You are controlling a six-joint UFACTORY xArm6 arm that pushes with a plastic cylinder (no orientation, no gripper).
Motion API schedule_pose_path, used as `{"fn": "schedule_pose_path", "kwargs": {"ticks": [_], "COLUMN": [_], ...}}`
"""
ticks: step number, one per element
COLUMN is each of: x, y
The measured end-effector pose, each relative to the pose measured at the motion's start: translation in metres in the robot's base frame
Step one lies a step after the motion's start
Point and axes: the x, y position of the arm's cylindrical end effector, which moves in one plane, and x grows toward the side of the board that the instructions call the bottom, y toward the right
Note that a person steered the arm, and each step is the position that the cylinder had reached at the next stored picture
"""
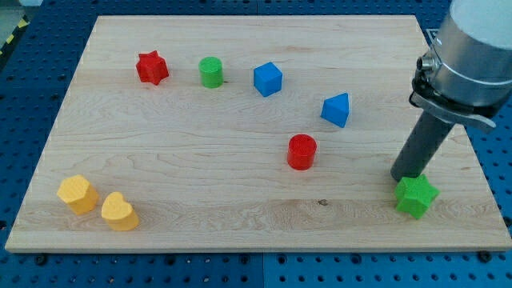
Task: Push the green star to the bottom right corner of the board
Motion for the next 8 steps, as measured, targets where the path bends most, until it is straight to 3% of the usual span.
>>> {"fn": "schedule_pose_path", "kwargs": {"ticks": [4, 6, 8], "x": [0.051, 0.027, 0.040], "y": [-0.044, -0.044, -0.017]}}
